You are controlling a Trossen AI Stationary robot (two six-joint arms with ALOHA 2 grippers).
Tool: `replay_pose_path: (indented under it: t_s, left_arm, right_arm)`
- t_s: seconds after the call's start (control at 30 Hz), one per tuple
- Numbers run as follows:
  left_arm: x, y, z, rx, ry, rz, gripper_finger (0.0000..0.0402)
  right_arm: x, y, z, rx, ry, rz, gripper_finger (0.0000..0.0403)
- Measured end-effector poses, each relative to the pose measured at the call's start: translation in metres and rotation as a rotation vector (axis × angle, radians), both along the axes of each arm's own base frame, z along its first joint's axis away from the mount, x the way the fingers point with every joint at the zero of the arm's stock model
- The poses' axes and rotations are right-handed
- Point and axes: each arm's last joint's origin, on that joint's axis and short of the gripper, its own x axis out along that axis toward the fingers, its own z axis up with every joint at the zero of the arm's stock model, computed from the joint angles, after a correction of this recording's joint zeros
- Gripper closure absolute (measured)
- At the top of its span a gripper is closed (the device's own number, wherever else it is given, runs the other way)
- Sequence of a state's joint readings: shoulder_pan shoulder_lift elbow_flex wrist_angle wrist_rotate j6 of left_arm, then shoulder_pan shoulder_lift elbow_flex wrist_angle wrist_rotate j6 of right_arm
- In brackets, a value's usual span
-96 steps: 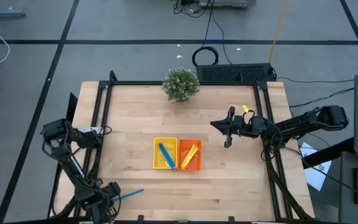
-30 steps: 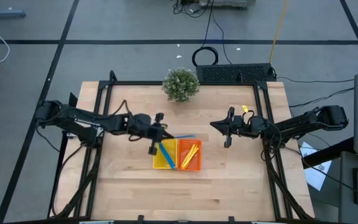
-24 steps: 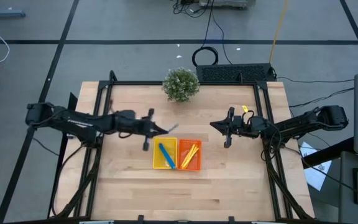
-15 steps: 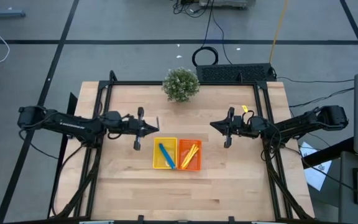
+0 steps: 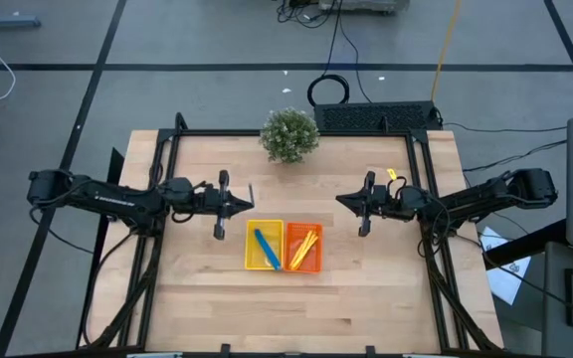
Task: Sort pens & pencils
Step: Put the blue pencil into the yellow bin
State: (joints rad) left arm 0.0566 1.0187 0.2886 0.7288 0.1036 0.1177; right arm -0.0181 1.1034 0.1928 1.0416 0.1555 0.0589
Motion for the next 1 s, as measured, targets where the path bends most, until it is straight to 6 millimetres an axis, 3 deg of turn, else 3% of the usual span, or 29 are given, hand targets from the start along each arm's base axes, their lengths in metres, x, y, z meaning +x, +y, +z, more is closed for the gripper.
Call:
replay_pose_path:
  t_s: [0.63, 0.8, 1.0]
  left_arm:
    - [0.002, -0.01, -0.008, -0.002, 0.083, -0.022, 0.0401]
    - [0.011, -0.02, -0.012, 0.102, 0.264, -0.02, 0.0401]
    - [0.012, -0.035, -0.025, 0.372, 0.457, -0.151, 0.0401]
  right_arm:
    - [0.0, 0.0, 0.0, 0.0, 0.0, 0.0, 0.0403]
    - [0.0, 0.0, 0.0, 0.0, 0.0, 0.0, 0.0403]
    - [0.0, 0.0, 0.0, 0.0, 0.0, 0.0, 0.0403]
